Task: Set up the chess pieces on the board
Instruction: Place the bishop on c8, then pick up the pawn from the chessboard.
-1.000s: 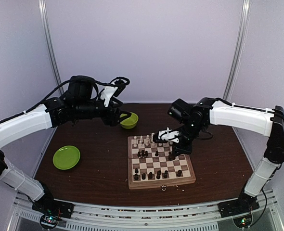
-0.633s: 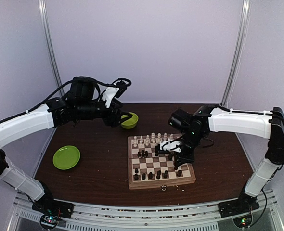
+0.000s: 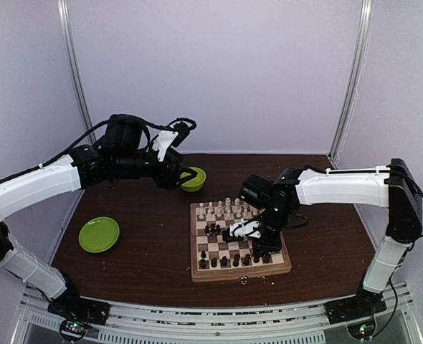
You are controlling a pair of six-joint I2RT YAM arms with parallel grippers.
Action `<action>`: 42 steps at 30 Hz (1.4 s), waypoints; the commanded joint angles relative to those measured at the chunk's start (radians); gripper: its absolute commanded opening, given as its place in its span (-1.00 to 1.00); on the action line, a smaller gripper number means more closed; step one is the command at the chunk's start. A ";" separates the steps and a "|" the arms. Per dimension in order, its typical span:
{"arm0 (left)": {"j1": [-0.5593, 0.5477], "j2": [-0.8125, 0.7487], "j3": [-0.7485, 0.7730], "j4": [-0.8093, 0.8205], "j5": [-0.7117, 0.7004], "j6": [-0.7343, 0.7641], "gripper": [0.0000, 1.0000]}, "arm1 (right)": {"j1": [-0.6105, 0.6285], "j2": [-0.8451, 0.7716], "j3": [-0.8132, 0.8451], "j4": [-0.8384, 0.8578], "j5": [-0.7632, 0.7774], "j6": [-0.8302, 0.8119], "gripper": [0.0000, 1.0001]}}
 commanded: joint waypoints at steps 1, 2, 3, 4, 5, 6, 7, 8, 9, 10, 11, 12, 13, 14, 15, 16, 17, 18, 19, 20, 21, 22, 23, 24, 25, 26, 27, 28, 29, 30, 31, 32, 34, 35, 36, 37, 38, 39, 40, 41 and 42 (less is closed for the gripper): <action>0.006 0.005 0.035 0.014 0.019 -0.009 0.39 | 0.004 0.019 0.012 0.021 0.029 0.004 -0.77; 0.006 0.006 0.035 0.013 0.020 -0.009 0.39 | 0.004 0.023 0.013 0.020 0.029 0.005 -0.74; 0.006 0.006 0.035 0.013 0.021 -0.009 0.39 | 0.004 0.026 0.013 0.021 0.031 0.005 -0.72; 0.005 0.006 0.035 0.013 0.022 -0.009 0.39 | 0.005 0.028 0.012 0.021 0.032 0.004 -0.72; 0.006 0.005 0.035 0.013 0.022 -0.009 0.39 | 0.005 0.029 0.012 0.021 0.035 0.004 -0.71; 0.006 0.005 0.035 0.013 0.022 -0.009 0.39 | 0.005 0.031 0.011 0.020 0.039 0.004 -0.70; 0.007 0.006 0.035 0.013 0.022 -0.009 0.39 | 0.005 0.033 0.009 0.021 0.040 0.004 -0.67; 0.007 0.006 0.035 0.014 0.022 -0.009 0.39 | 0.005 0.033 0.009 0.020 0.041 0.004 -0.64; 0.006 0.006 0.035 0.013 0.022 -0.009 0.39 | 0.004 0.031 0.008 0.018 0.041 0.004 -0.59; 0.006 0.007 0.035 0.013 0.022 -0.009 0.39 | 0.004 0.026 0.009 0.015 0.040 0.005 -0.56; 0.007 0.007 0.035 0.013 0.023 -0.009 0.39 | 0.004 0.020 0.013 0.008 0.038 0.003 -0.53; 0.007 0.007 0.035 0.014 0.022 -0.009 0.39 | 0.005 0.011 0.017 -0.002 0.034 0.001 -0.50; 0.006 0.009 0.035 0.013 0.022 -0.009 0.39 | 0.004 -0.005 0.024 -0.012 0.030 -0.001 -0.49; 0.005 0.010 0.035 0.013 0.020 -0.009 0.39 | 0.002 -0.022 0.032 -0.025 0.025 -0.004 -0.47; 0.006 0.010 0.035 0.013 0.019 -0.009 0.39 | -0.003 -0.043 0.045 -0.045 0.017 -0.009 -0.45; 0.006 0.012 0.036 0.011 0.015 -0.009 0.39 | -0.009 -0.066 0.058 -0.061 0.007 -0.012 -0.43; 0.006 0.015 0.037 0.008 0.013 -0.009 0.38 | -0.022 -0.090 0.068 -0.078 -0.008 -0.014 -0.40; 0.006 0.020 0.040 0.006 0.011 -0.009 0.38 | -0.037 -0.114 0.077 -0.089 -0.021 -0.016 -0.39; 0.006 0.025 0.043 0.000 0.016 -0.007 0.33 | -0.055 -0.136 0.082 -0.097 -0.034 -0.015 -0.37; 0.006 0.035 0.049 -0.009 0.027 0.000 0.27 | -0.078 -0.158 0.082 -0.099 -0.048 -0.015 -0.36; 0.006 0.048 0.060 -0.034 0.039 0.011 0.22 | -0.101 -0.181 0.073 -0.094 -0.061 -0.013 -0.35; 0.006 0.068 0.077 -0.056 0.045 0.014 0.20 | -0.130 -0.202 0.060 -0.081 -0.071 -0.009 -0.34; 0.005 0.090 0.092 -0.075 0.045 0.015 0.18 | -0.156 -0.224 0.043 -0.059 -0.080 -0.001 -0.34; 0.005 0.111 0.106 -0.096 0.042 0.019 0.16 | -0.187 -0.245 0.019 -0.033 -0.093 0.009 -0.34; 0.005 0.136 0.118 -0.117 0.034 0.024 0.14 | -0.217 -0.265 -0.006 -0.001 -0.106 0.021 -0.33; 0.003 0.167 0.131 -0.139 0.025 0.034 0.12 | -0.253 -0.283 -0.034 0.034 -0.117 0.034 -0.33; 0.003 0.194 0.148 -0.164 0.017 0.045 0.10 | -0.282 -0.296 -0.060 0.067 -0.124 0.041 -0.32; 0.002 0.216 0.163 -0.184 0.009 0.052 0.09 | -0.306 -0.304 -0.083 0.111 -0.127 0.047 -0.31; 0.002 0.232 0.174 -0.195 0.003 0.055 0.09 | -0.327 -0.305 -0.100 0.135 -0.130 0.053 -0.30; 0.002 0.243 0.178 -0.197 0.002 0.056 0.09 | -0.345 -0.300 -0.110 0.158 -0.137 0.059 -0.28; 0.002 0.252 0.179 -0.195 0.007 0.055 0.09 | -0.354 -0.284 -0.112 0.169 -0.144 0.061 -0.26; 0.002 0.258 0.179 -0.193 0.015 0.056 0.09 | -0.359 -0.262 -0.106 0.168 -0.146 0.059 -0.25; 0.002 0.271 0.180 -0.191 0.037 0.061 0.11 | -0.359 -0.216 -0.092 0.167 -0.144 0.054 -0.23; 0.002 0.278 0.179 -0.190 0.052 0.065 0.11 | -0.360 -0.190 -0.089 0.170 -0.143 0.049 -0.21; 0.001 0.284 0.179 -0.188 0.062 0.068 0.11 | -0.359 -0.170 -0.085 0.177 -0.139 0.043 -0.18; 0.000 0.291 0.178 -0.182 0.073 0.069 0.11 | -0.359 -0.150 -0.081 0.183 -0.128 0.038 -0.17; -0.001 0.296 0.175 -0.178 0.086 0.070 0.11 | -0.360 -0.131 -0.072 0.188 -0.115 0.036 -0.16; -0.002 0.301 0.172 -0.171 0.098 0.070 0.11 | -0.359 -0.110 -0.062 0.187 -0.108 0.035 -0.16; -0.005 0.304 0.169 -0.163 0.109 0.071 0.11 | -0.359 -0.093 -0.051 0.184 -0.102 0.032 -0.16; -0.008 0.304 0.166 -0.156 0.117 0.071 0.11 | -0.358 -0.074 -0.040 0.180 -0.101 0.031 -0.15; -0.011 0.305 0.164 -0.151 0.124 0.071 0.12 | -0.357 -0.055 -0.029 0.176 -0.100 0.034 -0.15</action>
